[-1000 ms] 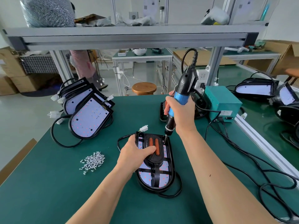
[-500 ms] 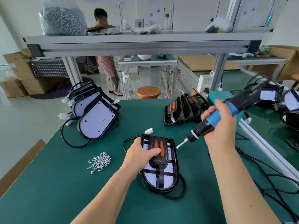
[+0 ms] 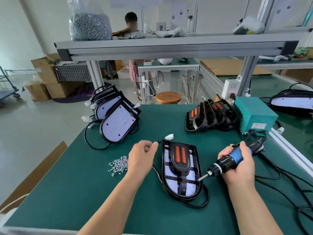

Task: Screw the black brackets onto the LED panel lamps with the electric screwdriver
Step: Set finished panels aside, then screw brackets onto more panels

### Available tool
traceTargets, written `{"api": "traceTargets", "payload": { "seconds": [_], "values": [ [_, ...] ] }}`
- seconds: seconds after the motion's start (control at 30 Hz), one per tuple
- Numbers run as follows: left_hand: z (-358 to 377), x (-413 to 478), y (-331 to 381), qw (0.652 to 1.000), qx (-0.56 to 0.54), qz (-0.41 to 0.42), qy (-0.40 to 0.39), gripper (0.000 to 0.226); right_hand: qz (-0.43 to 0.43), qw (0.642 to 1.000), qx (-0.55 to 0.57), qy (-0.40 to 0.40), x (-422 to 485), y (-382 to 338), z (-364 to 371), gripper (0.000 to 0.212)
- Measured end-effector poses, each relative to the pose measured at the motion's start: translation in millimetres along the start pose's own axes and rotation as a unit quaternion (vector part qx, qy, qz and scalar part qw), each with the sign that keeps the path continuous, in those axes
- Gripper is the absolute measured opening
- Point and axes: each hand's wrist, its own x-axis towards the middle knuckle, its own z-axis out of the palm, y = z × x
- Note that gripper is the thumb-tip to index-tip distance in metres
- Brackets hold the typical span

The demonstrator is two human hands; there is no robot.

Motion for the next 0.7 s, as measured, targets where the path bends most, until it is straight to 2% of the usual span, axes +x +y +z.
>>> {"api": "traceTargets", "payload": {
  "seconds": [0.03, 0.1, 0.17, 0.3, 0.53, 0.7],
  "values": [
    [-12.5, 6.6, -4.5, 0.999, 0.017, -0.002, 0.032, 0.012, 0.005, 1.0, -0.002, -0.003, 0.4, 0.6, -0.3, 0.021],
    [-37.9, 21.2, -16.4, 0.994, 0.081, -0.023, 0.075, 0.016, 0.011, 1.0, -0.002, -0.005, 1.3, 1.5, 0.2, 0.02],
    [-58.5, 34.7, -28.7, 0.983, 0.151, -0.058, 0.083, 0.017, 0.012, 1.0, -0.006, -0.006, 2.8, 1.4, 0.6, 0.02],
    [-73.7, 47.3, -42.0, 0.969, 0.221, -0.107, 0.03, 0.003, 0.009, 1.0, -0.024, -0.017, 4.7, 3.3, -1.3, 0.021],
    [-74.7, 50.5, -32.7, 0.96, 0.261, -0.088, -0.04, 0.016, 0.015, 0.999, -0.027, -0.019, 3.7, 2.5, -1.9, 0.022],
    [-73.5, 49.6, -34.3, 0.958, 0.265, -0.075, -0.074, 0.016, 0.018, 0.999, -0.029, -0.021, 5.1, 3.1, -3.2, 0.023]
  ]
}}
